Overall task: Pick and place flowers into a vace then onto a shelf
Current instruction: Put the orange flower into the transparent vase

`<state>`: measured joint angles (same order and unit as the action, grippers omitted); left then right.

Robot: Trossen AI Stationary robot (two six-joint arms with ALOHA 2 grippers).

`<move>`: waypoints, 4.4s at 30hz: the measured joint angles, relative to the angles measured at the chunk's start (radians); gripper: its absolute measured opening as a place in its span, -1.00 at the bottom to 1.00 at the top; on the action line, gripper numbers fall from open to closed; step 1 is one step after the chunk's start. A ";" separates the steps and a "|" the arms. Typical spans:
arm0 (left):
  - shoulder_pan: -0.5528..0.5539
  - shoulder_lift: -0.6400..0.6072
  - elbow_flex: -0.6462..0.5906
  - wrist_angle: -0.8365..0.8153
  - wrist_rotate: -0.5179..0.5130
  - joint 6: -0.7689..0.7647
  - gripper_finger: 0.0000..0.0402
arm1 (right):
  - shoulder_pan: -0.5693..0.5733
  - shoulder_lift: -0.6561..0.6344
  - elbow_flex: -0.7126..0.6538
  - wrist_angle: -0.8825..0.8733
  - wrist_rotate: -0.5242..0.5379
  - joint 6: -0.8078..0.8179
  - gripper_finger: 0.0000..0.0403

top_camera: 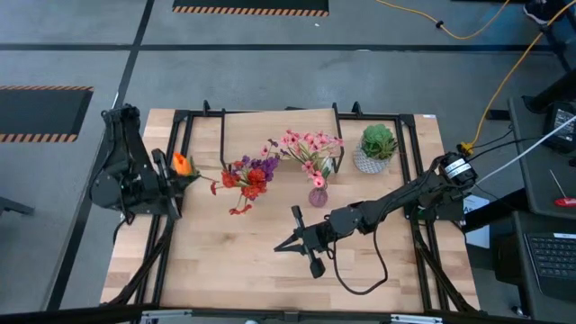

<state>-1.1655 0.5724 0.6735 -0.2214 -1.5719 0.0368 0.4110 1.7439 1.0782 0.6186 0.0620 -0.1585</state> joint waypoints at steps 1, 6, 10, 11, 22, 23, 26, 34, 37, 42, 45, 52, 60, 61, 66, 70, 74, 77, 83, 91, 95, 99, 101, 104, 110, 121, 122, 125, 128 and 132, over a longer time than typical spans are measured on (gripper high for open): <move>0.002 -0.010 0.000 0.000 0.000 0.001 -0.96 | 0.000 0.000 0.000 0.000 0.000 0.000 -0.99; 0.026 -0.041 0.000 -0.054 0.000 -0.020 -0.96 | 0.000 0.000 0.000 0.001 -0.001 -0.003 -0.99; 0.060 -0.045 0.000 -0.108 0.001 -0.082 -0.96 | 0.000 0.000 0.000 0.007 -0.002 -0.004 -0.99; 0.070 -0.045 0.000 -0.112 0.001 -0.084 -0.96 | 0.000 0.000 0.000 0.007 -0.002 -0.005 -1.00; 0.186 -0.098 0.000 0.040 0.246 0.133 -0.96 | -0.025 0.001 0.000 0.019 -0.003 -0.009 -1.00; 0.201 -0.111 0.000 0.075 0.315 0.180 -0.96 | -0.029 0.001 0.000 0.019 -0.003 -0.009 -1.00; 0.254 -0.150 0.000 0.150 0.445 0.295 -0.96 | -0.036 0.001 0.000 0.021 -0.003 -0.010 -1.00; 0.377 -0.259 -0.047 0.145 0.656 0.301 -0.96 | -0.036 0.001 0.000 0.034 -0.003 -0.029 -1.00; 0.419 -0.285 -0.098 0.170 0.667 0.289 -0.96 | -0.036 0.001 0.000 0.041 -0.003 -0.031 -1.00; 0.489 -0.292 -0.178 0.334 0.767 0.350 -0.96 | -0.036 0.001 0.000 0.051 -0.003 -0.033 -1.00; 0.534 -0.297 -0.195 0.364 0.789 0.342 -0.96 | -0.036 0.001 0.000 0.056 -0.003 -0.033 -1.00; 0.646 -0.284 -0.237 0.357 0.930 0.231 -0.96 | -0.036 0.001 0.000 0.059 -0.003 -0.029 -1.00; 0.770 -0.250 -0.238 0.352 1.073 0.150 -0.96 | -0.035 0.001 0.000 0.060 -0.003 -0.013 -1.00; 0.785 -0.241 -0.238 0.353 1.081 0.144 -0.96 | -0.035 0.001 0.000 0.060 -0.003 -0.007 -1.00; 0.856 -0.184 -0.238 0.352 1.165 0.114 -0.96 | -0.035 0.001 0.000 0.051 0.127 -0.003 -1.00; 0.911 -0.147 -0.238 0.353 1.214 0.086 -0.96 | -0.037 0.001 0.000 0.037 0.150 -0.003 -1.00; 0.960 -0.116 -0.238 0.364 1.294 0.069 -0.96 | -0.035 0.001 0.000 0.034 0.147 -0.003 -1.00; 0.994 -0.095 -0.238 0.370 1.334 0.056 -0.96 | -0.036 0.001 0.000 0.032 0.148 -0.003 -1.00; 1.045 -0.056 -0.238 0.371 1.391 0.025 -0.96 | -0.036 0.001 0.000 0.019 0.148 -0.003 -1.00; 1.083 0.003 -0.238 0.375 1.418 0.025 -0.96 | -0.035 0.001 0.000 0.011 0.148 -0.003 -1.00; 1.101 0.036 -0.237 0.384 1.443 0.026 -0.96 | -0.035 0.001 0.000 0.011 0.148 -0.003 -1.00; 1.117 0.069 -0.237 0.383 1.444 0.027 -0.96 | -0.035 0.001 0.000 0.007 0.148 -0.003 -1.00; 1.122 0.087 -0.237 0.384 1.444 0.027 -0.96 | -0.035 0.001 0.000 -0.001 0.150 -0.003 -1.00; 1.124 0.114 -0.237 0.384 1.444 0.028 -0.96 | -0.035 0.001 0.000 -0.008 0.165 -0.003 -1.00; 1.124 0.164 -0.237 0.401 1.444 0.029 -0.96 | -0.036 0.001 0.000 -0.009 0.166 -0.003 -1.00; 1.124 0.262 -0.237 0.435 1.444 0.029 -0.96 | -0.036 0.001 0.000 -0.010 0.166 -0.003 -1.00; 1.124 0.267 -0.237 0.435 1.444 0.029 -0.96 | -0.036 0.001 0.000 -0.010 0.166 -0.003 -1.00; 1.124 0.279 -0.237 0.433 1.444 0.029 -0.94 | -0.036 0.001 0.000 -0.011 0.166 -0.003 -1.00; 1.123 0.279 -0.237 0.429 1.444 0.029 -0.88 | -0.036 0.001 0.000 -0.012 0.166 -0.003 -1.00; 1.124 0.266 -0.237 0.433 1.444 0.029 -0.78 | -0.036 0.001 0.000 -0.012 0.166 -0.003 -1.00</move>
<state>-0.0418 0.8387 0.4366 0.2114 -0.1284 0.0658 0.3752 1.7447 1.0786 0.6064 0.2276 -0.1619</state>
